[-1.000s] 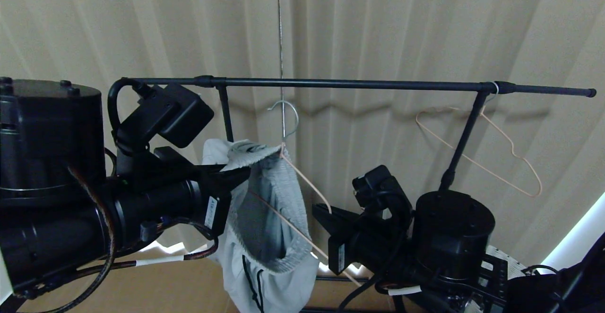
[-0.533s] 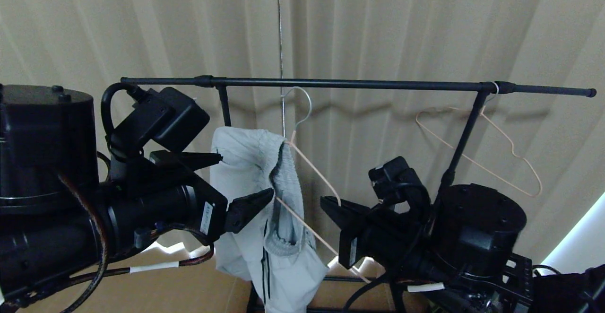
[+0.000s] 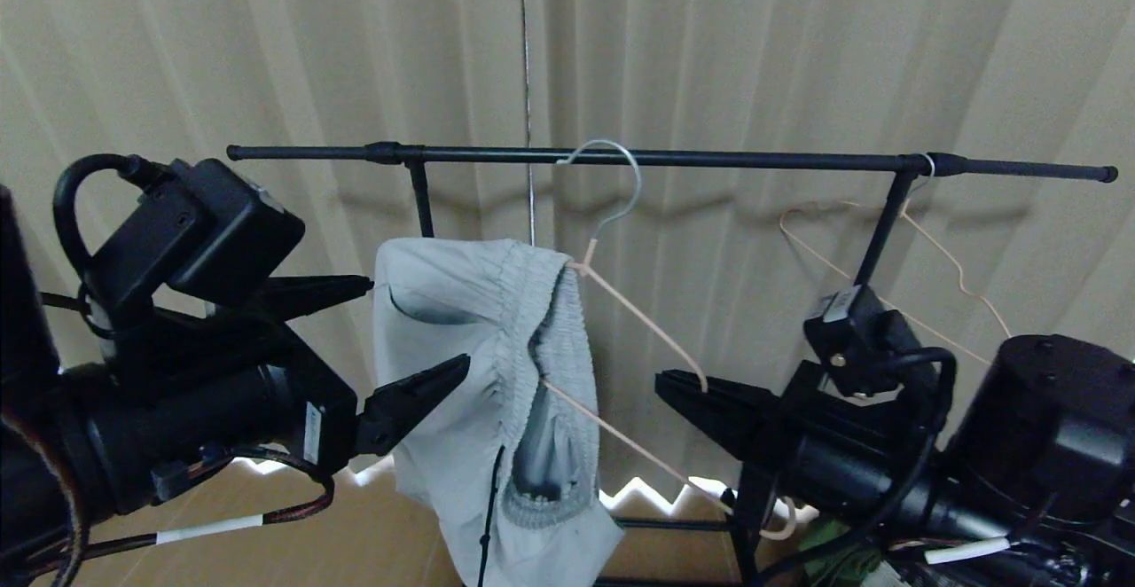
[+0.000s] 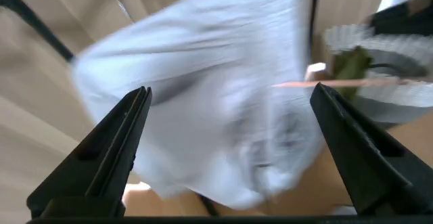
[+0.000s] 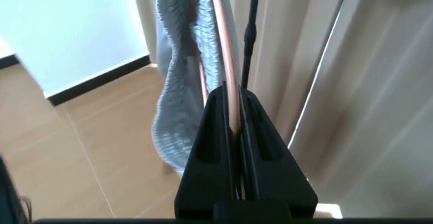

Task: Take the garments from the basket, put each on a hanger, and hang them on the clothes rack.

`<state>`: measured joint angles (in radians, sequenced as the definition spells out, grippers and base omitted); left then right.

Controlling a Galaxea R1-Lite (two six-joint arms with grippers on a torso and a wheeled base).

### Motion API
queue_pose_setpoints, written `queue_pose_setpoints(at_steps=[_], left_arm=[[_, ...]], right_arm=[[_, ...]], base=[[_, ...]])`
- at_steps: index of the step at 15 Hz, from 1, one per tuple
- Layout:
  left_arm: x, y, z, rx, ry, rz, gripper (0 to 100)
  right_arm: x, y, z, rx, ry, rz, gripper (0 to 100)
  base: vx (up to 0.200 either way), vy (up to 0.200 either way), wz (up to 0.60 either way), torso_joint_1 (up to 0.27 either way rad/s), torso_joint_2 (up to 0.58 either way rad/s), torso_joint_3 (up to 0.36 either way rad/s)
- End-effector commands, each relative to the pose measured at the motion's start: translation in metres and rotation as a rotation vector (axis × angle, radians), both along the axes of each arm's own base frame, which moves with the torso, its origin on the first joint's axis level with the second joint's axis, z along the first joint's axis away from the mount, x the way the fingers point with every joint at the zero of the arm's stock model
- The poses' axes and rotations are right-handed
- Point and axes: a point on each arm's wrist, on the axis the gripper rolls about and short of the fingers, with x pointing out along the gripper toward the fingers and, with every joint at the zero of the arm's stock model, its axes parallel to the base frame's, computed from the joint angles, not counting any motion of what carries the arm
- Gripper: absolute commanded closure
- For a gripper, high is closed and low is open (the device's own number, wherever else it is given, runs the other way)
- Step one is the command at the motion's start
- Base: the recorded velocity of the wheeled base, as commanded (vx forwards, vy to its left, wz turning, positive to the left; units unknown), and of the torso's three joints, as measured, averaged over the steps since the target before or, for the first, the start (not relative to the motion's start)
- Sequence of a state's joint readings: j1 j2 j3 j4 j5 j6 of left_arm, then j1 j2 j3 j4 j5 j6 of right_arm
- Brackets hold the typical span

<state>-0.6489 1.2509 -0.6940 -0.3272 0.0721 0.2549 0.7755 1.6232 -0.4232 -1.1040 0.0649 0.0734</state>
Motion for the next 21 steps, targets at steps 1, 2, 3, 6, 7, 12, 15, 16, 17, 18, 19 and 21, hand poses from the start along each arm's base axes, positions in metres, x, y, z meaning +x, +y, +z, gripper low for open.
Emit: queue_pose_setpoints(at_steps=[1,2,3,6,7,12,15,16,17,18,19,21], left_arm=[[0.002,0.015,0.003,0.006,-0.058,-0.033,0],[0.005,0.019,0.004,0.02,-0.088,-0.075,0],[0.007,0.022,0.004,0.047,-0.116,-0.108,0],[0.011,0.025,0.0,0.14,-0.176,-0.187,0],[0.014,0.024,-0.002,0.161,-0.179,-0.202,0],[0.042,0.008,-0.011,0.239,-0.249,-0.228,0],[0.05,0.004,-0.014,0.265,-0.269,-0.233,0],[0.052,0.003,-0.015,0.272,-0.27,-0.235,0],[0.054,0.002,-0.015,0.289,-0.283,-0.239,0],[0.056,0.002,-0.015,0.3,-0.288,-0.242,0],[0.056,0.001,-0.015,0.304,-0.293,-0.243,0],[0.057,0.001,-0.013,0.302,-0.298,-0.242,0]], right_arm=[[-0.006,-0.032,0.008,0.008,-0.001,0.014,100],[-0.008,-0.036,0.008,0.001,0.014,0.038,100],[-0.01,-0.037,0.006,-0.004,0.025,0.056,100],[-0.009,-0.035,0.002,-0.039,0.007,0.1,100],[-0.008,-0.034,0.001,-0.052,0.001,0.118,100],[-0.008,-0.032,0.002,-0.057,-0.021,0.179,100],[-0.01,-0.031,0.003,-0.051,-0.021,0.228,100],[-0.011,-0.03,0.003,-0.049,-0.022,0.243,100],[-0.011,-0.03,0.003,-0.047,-0.021,0.261,100],[-0.012,-0.029,0.002,-0.049,-0.017,0.272,100],[-0.013,-0.028,0.002,-0.047,-0.019,0.278,100],[-0.014,-0.027,0.002,-0.047,-0.02,0.298,100]], base=[[0.0,0.0,0.0,0.0,0.0,0.0],[0.0,0.0,0.0,0.0,0.0,0.0],[0.0,0.0,0.0,0.0,0.0,0.0],[0.0,0.0,0.0,0.0,0.0,0.0],[0.0,0.0,0.0,0.0,0.0,0.0],[0.0,0.0,0.0,0.0,0.0,0.0],[0.0,0.0,0.0,0.0,0.0,0.0],[0.0,0.0,0.0,0.0,0.0,0.0],[0.0,0.0,0.0,0.0,0.0,0.0],[0.0,0.0,0.0,0.0,0.0,0.0],[0.0,0.0,0.0,0.0,0.0,0.0],[0.0,0.0,0.0,0.0,0.0,0.0]])
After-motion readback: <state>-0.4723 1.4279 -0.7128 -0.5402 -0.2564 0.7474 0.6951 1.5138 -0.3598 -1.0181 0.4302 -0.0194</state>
